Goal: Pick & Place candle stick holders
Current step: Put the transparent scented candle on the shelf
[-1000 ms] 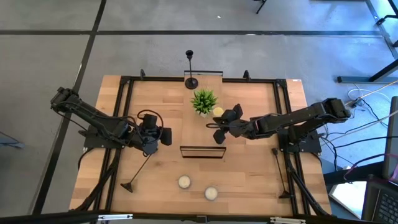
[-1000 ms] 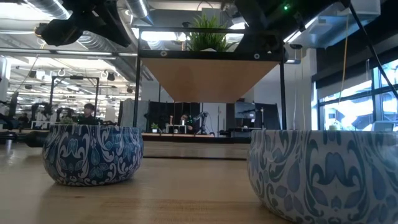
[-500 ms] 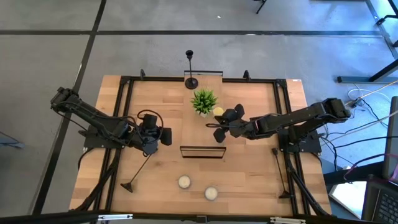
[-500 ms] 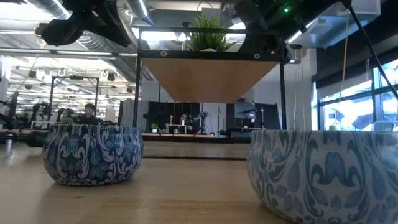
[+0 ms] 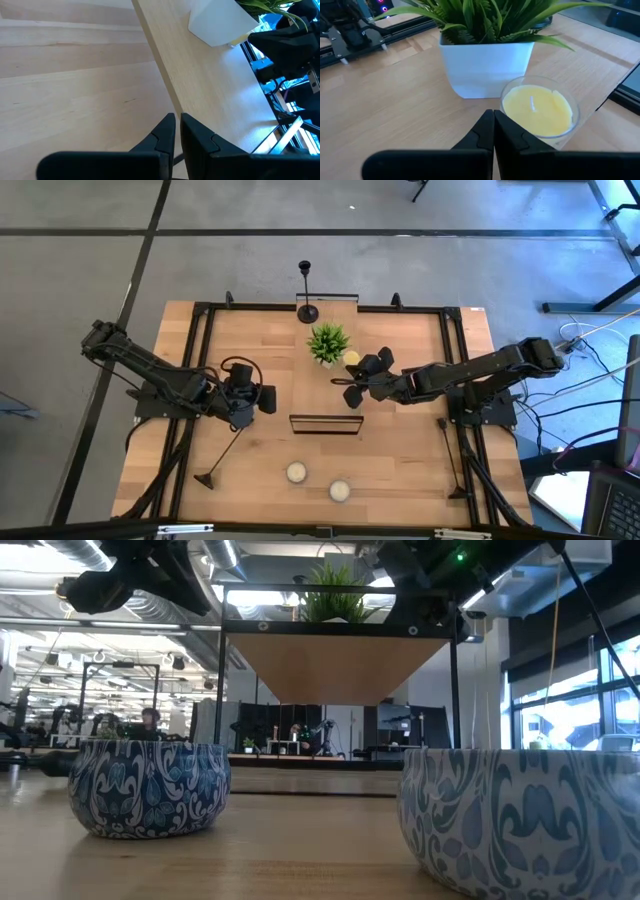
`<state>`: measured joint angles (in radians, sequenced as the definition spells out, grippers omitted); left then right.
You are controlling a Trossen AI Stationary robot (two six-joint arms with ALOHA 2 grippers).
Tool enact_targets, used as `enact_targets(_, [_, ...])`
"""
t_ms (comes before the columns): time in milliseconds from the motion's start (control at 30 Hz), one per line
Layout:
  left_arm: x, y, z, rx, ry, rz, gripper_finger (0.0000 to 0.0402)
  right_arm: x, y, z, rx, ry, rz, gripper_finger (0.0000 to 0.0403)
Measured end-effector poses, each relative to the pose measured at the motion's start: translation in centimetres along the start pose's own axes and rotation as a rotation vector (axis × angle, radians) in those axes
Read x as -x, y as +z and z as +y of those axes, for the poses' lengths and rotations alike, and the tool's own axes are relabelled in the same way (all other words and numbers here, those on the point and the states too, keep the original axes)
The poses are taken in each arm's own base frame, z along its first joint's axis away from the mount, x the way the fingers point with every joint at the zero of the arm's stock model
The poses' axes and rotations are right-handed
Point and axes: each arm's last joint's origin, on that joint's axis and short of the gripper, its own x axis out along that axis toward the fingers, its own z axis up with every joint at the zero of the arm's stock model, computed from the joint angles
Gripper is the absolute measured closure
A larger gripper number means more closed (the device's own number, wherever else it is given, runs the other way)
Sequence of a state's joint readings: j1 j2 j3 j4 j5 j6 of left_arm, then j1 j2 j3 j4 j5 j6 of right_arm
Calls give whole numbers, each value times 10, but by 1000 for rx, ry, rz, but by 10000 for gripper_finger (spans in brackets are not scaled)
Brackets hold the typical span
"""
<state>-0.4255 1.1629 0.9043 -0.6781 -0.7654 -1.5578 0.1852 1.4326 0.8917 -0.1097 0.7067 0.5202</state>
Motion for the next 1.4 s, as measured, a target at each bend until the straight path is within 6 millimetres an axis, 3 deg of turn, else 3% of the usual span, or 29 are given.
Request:
enact_targets(467, [0, 0, 0, 0, 0, -2, 380, -9, -9, 4, 24, -6, 29, 396])
enact_targets(1400, [0, 0, 0, 0, 0, -1, 380, -9, -7, 4, 46, -15, 10, 396])
